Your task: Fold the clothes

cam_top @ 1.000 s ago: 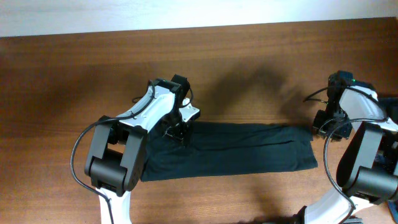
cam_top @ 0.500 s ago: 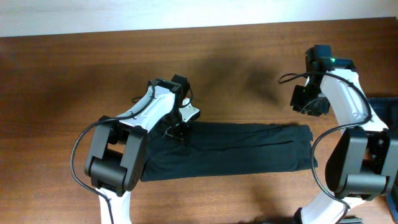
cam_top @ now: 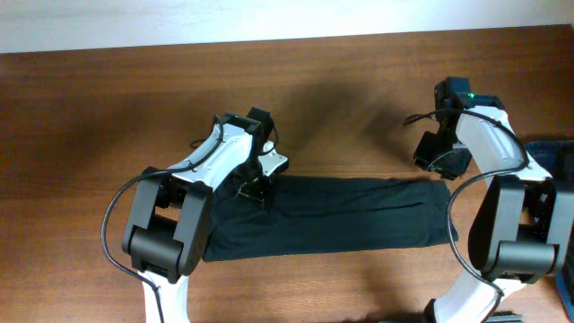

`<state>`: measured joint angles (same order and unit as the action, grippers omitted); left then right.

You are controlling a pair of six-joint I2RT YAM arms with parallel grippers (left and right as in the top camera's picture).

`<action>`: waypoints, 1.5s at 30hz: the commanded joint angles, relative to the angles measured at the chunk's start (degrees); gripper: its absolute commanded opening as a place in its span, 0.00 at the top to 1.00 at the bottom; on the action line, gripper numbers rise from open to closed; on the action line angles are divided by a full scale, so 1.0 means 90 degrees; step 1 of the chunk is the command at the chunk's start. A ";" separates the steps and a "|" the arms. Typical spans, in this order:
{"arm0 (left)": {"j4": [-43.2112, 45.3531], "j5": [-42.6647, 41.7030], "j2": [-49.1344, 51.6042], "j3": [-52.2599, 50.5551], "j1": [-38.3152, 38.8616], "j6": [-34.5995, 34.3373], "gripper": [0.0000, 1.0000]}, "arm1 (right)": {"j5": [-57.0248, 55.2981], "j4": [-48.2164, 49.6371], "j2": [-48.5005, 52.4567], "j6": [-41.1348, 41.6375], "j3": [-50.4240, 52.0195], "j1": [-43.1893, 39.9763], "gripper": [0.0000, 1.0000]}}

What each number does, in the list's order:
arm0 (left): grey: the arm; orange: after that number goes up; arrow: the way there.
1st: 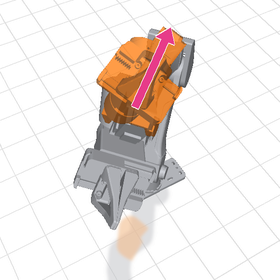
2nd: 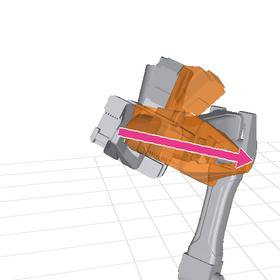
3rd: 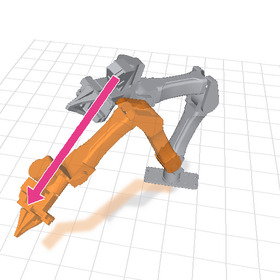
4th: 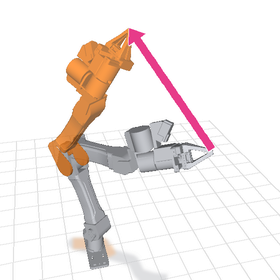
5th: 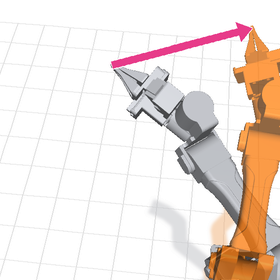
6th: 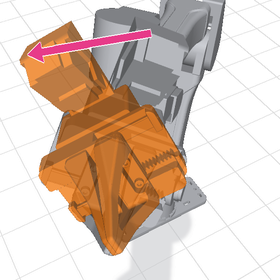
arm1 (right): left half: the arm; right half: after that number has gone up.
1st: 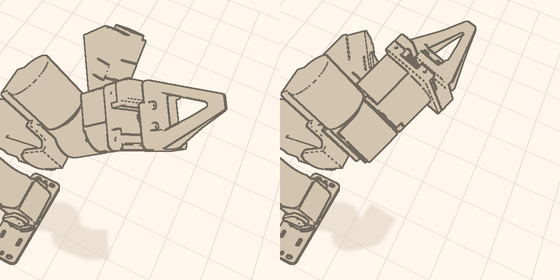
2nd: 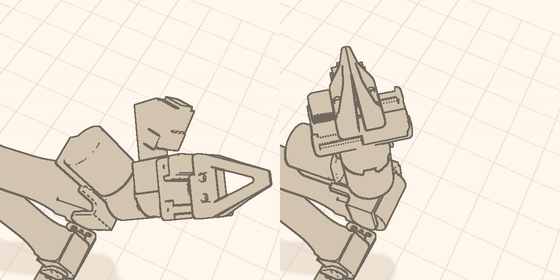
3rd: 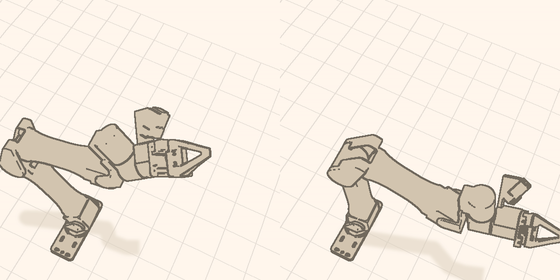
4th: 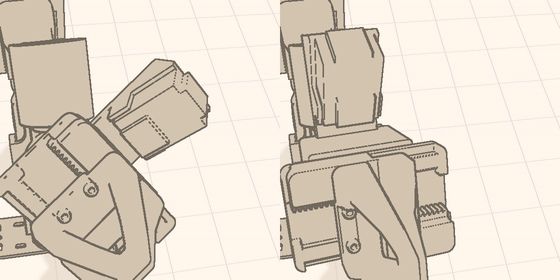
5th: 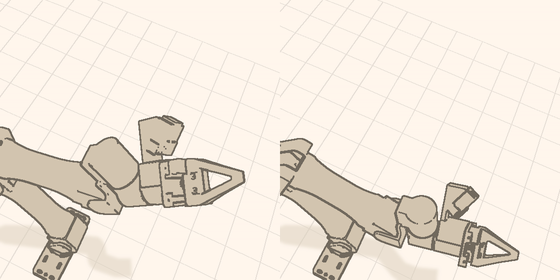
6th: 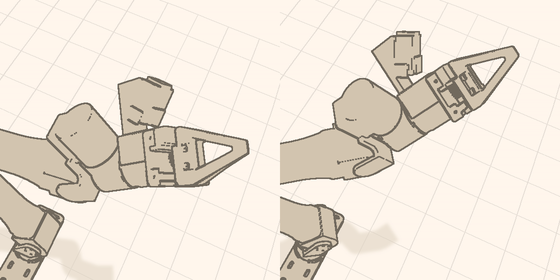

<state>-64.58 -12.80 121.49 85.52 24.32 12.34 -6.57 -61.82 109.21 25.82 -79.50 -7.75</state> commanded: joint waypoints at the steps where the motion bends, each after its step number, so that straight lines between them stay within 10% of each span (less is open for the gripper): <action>1: 0.0056 0.0255 -0.0058 -0.0131 -0.0022 -0.0039 0.54 | -0.0267 -0.0073 0.0078 0.0316 0.0068 -0.0029 0.56; 16: 0.0051 0.0255 -0.0058 -0.0131 -0.0022 -0.0039 0.54 | -0.0299 0.0197 0.0087 0.0950 0.0525 -0.0126 0.55; 27: 0.0056 0.0257 -0.0058 -0.0131 -0.0022 -0.0036 0.54 | -0.0289 -0.0291 0.0087 0.0828 0.0554 -0.0223 0.96; 41: 0.0061 0.0257 -0.0058 -0.0131 -0.0022 -0.0036 0.54 | 0.0117 -0.0372 0.0085 0.0835 0.0549 -0.0226 0.95; 45: 0.0061 0.0255 -0.0058 -0.0131 -0.0022 -0.0039 0.49 | 0.0835 0.0087 0.0085 0.0865 0.0546 -0.0231 0.77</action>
<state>-64.53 -12.86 121.38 85.47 24.36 12.32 -3.81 -62.06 109.58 32.95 -74.76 -9.67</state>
